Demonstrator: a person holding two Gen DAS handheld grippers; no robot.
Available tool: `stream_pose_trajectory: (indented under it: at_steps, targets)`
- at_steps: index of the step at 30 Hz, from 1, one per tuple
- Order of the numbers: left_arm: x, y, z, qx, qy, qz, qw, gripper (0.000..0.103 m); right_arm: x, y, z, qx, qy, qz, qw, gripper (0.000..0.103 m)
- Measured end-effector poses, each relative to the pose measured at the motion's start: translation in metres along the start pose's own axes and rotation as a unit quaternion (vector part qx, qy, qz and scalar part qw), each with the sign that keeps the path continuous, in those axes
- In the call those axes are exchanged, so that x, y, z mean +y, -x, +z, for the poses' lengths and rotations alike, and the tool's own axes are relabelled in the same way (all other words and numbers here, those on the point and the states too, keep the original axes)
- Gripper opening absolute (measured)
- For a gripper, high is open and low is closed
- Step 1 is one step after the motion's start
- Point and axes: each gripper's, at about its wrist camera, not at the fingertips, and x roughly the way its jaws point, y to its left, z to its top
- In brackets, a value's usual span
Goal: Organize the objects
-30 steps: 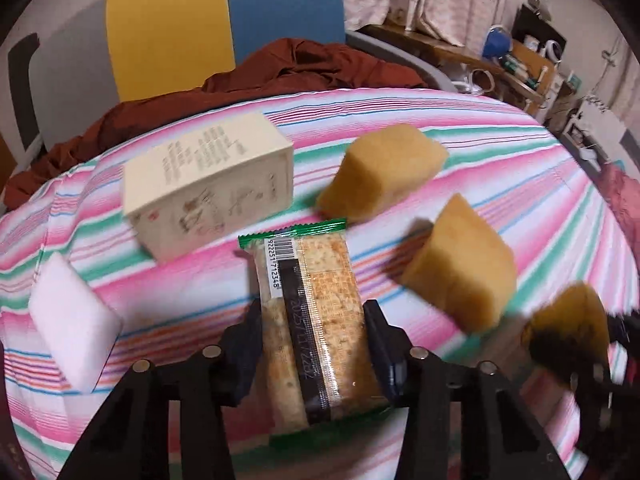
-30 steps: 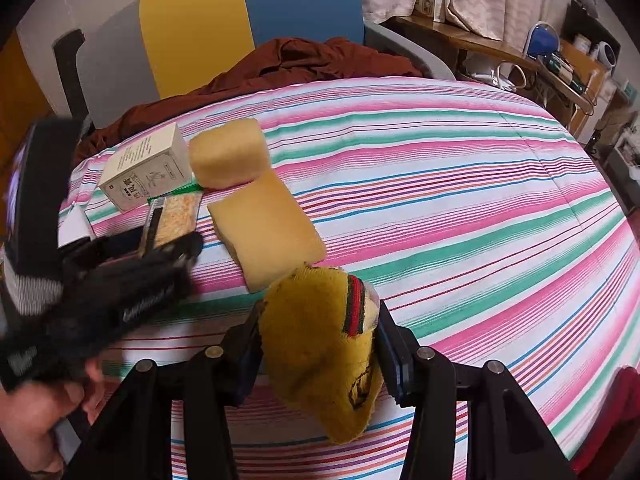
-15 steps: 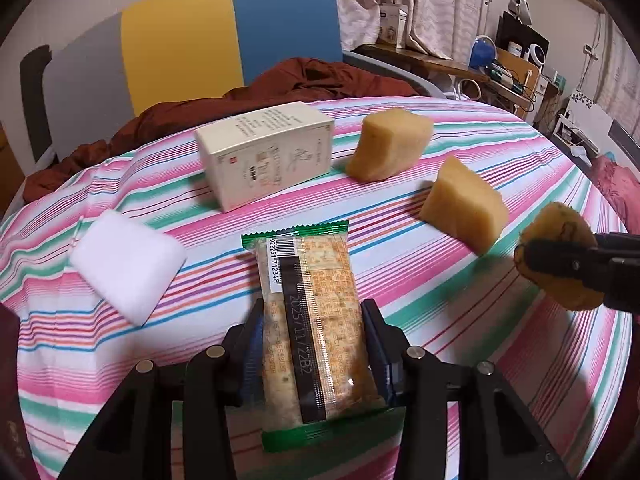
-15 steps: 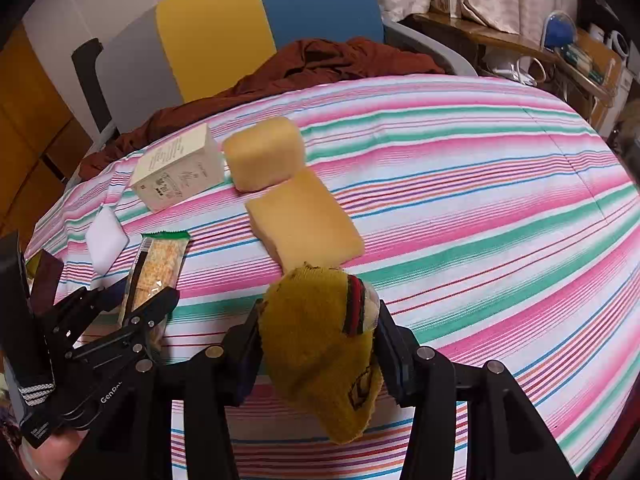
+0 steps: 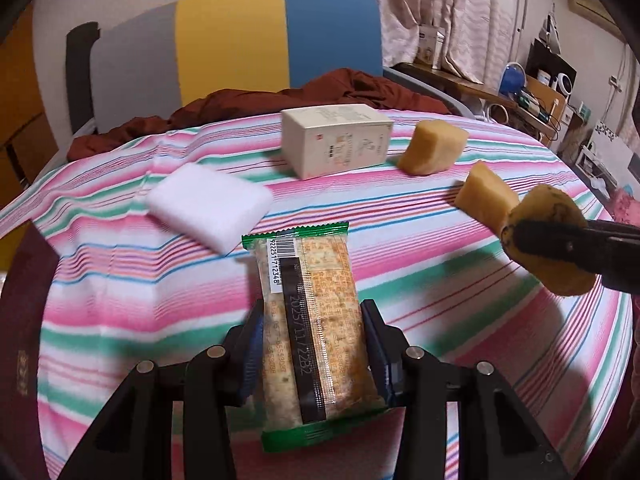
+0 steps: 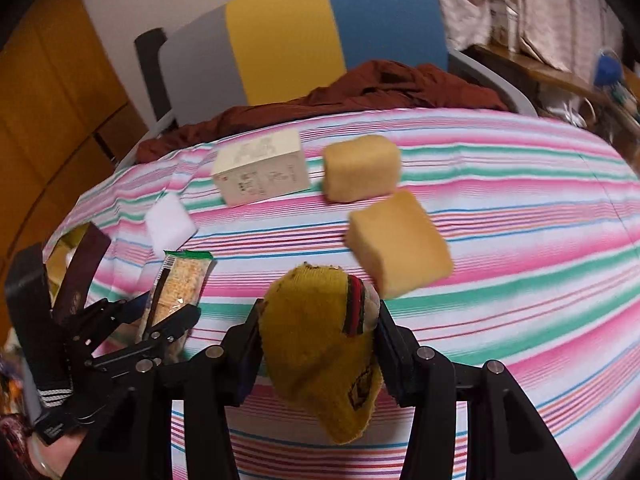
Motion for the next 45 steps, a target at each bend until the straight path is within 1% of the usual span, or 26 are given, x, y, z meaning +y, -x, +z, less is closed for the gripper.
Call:
stream_pose_trajectory:
  at_steps: [5, 14, 18, 24, 29, 32, 35, 38, 43, 45]
  targets:
    - [0.011, 0.013, -0.011, -0.001, 0.010, 0.011, 0.9999, 0.045, 0.013, -0.004, -0.004, 0.000, 0.030, -0.003, 1.000, 0.051]
    - [0.030, 0.044, -0.029, -0.017, 0.008, 0.029, 0.9994, 0.045, 0.031, -0.012, -0.010, -0.002, 0.074, -0.009, 0.997, 0.051]
    - [0.042, 0.056, -0.031, -0.020, 0.023, 0.027, 0.9992, 0.045, 0.039, -0.013, -0.013, -0.003, 0.092, -0.010, 0.996, 0.051]
    - [0.064, 0.077, -0.033, -0.029, 0.045, 0.037, 0.9979, 0.045, 0.052, -0.013, -0.016, -0.012, 0.122, -0.006, 0.992, 0.051]
    - [0.087, 0.097, -0.035, -0.040, 0.063, 0.046, 0.9961, 0.045, 0.066, -0.014, -0.021, -0.020, 0.145, 0.006, 0.989, 0.051]
    - [0.104, 0.109, -0.037, -0.046, 0.076, 0.050, 0.9948, 0.045, 0.078, -0.013, -0.025, -0.021, 0.164, 0.014, 0.986, 0.051]
    - [0.124, 0.121, -0.039, -0.052, 0.094, 0.055, 0.9926, 0.045, 0.094, -0.011, -0.029, -0.021, 0.198, 0.014, 0.980, 0.051]
    - [0.143, 0.130, -0.042, -0.058, 0.112, 0.061, 0.9901, 0.045, 0.110, -0.009, -0.031, -0.018, 0.210, 0.028, 0.977, 0.051]
    - [0.180, 0.141, -0.049, -0.062, 0.141, 0.075, 0.9852, 0.045, 0.143, -0.005, -0.032, -0.019, 0.206, 0.069, 0.976, 0.051]
    - [0.195, 0.144, -0.051, -0.063, 0.151, 0.083, 0.9830, 0.045, 0.163, -0.002, -0.032, -0.024, 0.210, 0.087, 0.973, 0.051]
